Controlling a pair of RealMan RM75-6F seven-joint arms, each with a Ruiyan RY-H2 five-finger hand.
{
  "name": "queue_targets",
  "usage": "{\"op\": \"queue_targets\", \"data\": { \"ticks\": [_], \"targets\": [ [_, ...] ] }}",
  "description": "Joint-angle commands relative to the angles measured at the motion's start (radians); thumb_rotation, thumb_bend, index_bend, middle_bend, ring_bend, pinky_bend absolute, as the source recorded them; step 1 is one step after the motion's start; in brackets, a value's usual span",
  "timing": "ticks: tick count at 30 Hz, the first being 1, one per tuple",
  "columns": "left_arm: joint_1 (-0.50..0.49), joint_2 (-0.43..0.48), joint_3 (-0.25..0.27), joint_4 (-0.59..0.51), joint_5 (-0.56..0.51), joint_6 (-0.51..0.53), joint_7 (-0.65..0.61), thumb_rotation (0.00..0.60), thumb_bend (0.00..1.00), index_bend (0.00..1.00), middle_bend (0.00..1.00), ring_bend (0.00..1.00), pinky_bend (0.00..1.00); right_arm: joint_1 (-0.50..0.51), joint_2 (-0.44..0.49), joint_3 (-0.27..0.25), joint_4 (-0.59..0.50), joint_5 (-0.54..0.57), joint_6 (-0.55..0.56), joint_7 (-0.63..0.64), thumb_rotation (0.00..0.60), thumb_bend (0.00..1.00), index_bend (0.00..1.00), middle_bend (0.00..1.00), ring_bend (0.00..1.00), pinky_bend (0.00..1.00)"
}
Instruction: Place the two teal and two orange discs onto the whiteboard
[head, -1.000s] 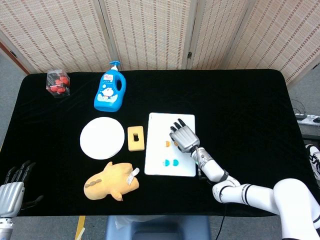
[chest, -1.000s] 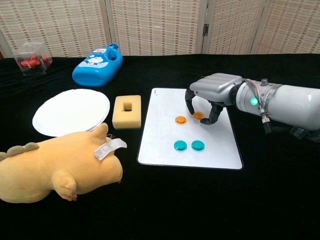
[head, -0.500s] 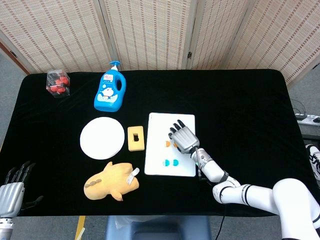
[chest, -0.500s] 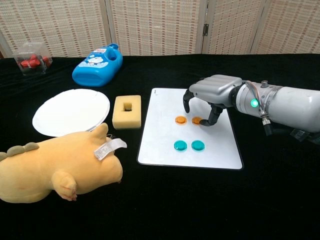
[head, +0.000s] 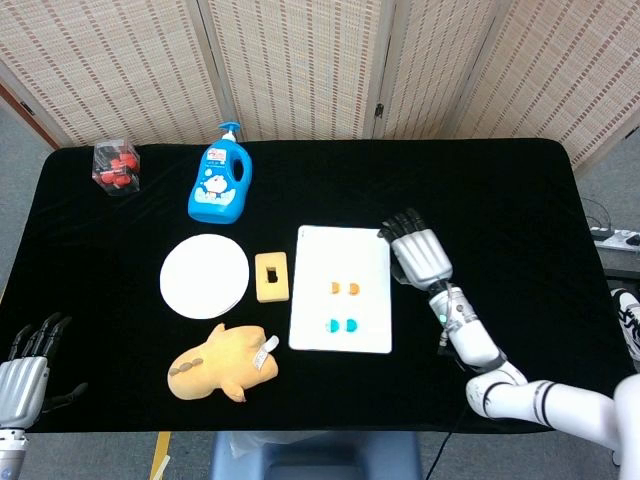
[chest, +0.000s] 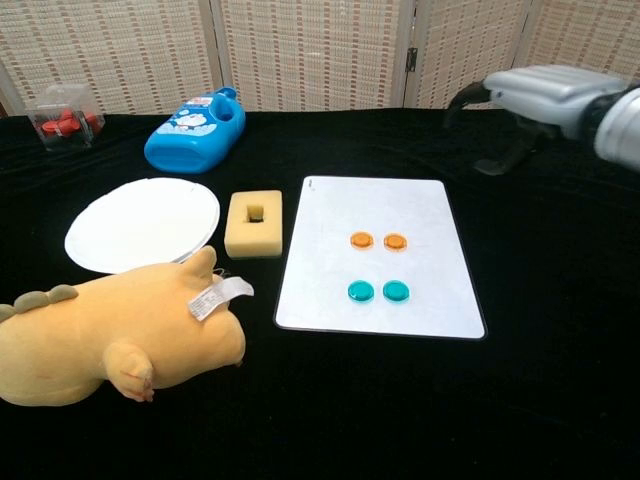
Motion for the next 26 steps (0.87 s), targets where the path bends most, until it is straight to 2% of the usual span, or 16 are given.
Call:
{"op": "queue_targets", "data": {
  "ticks": [1,8,12,19,26],
  "targets": [
    [-0.006,0.004,-0.006,-0.009,0.007,0.005,0.006,0.6,0.2,0.04,0.06,0.17,0.0,-0.113,0.094,-0.038,-0.081,-0.07,0.107,0.092,0.599,0.41,0.26,0.15,0.08,0.0],
    [-0.015,0.012,-0.017,-0.042,0.016,0.018,0.026,0.6,0.2,0.04,0.06,0.17,0.0,-0.304,0.231,-0.113,-0.166,-0.185,0.298,0.241,0.6,0.41,0.11,0.08,0.05,0.0],
    [-0.019,0.017,-0.018,-0.064,0.02,0.02,0.042,0.6,0.2,0.04,0.06,0.17,0.0,-0.402,0.282,-0.153,-0.182,-0.252,0.392,0.325,0.6,0.41,0.08,0.07,0.04,0.0],
    [-0.017,0.022,-0.02,-0.098,0.02,0.032,0.067,0.6,0.2,0.04,0.06,0.17,0.0,-0.536,0.292,-0.197,-0.2,-0.303,0.505,0.388,0.599,0.41,0.08,0.06,0.06,0.0],
    [-0.005,0.012,-0.037,-0.11,0.012,0.073,0.079,0.6,0.2,0.04,0.06,0.16,0.0,-0.61,0.289,-0.209,-0.187,-0.339,0.547,0.438,0.6,0.41,0.08,0.06,0.06,0.0]
  ]
}}
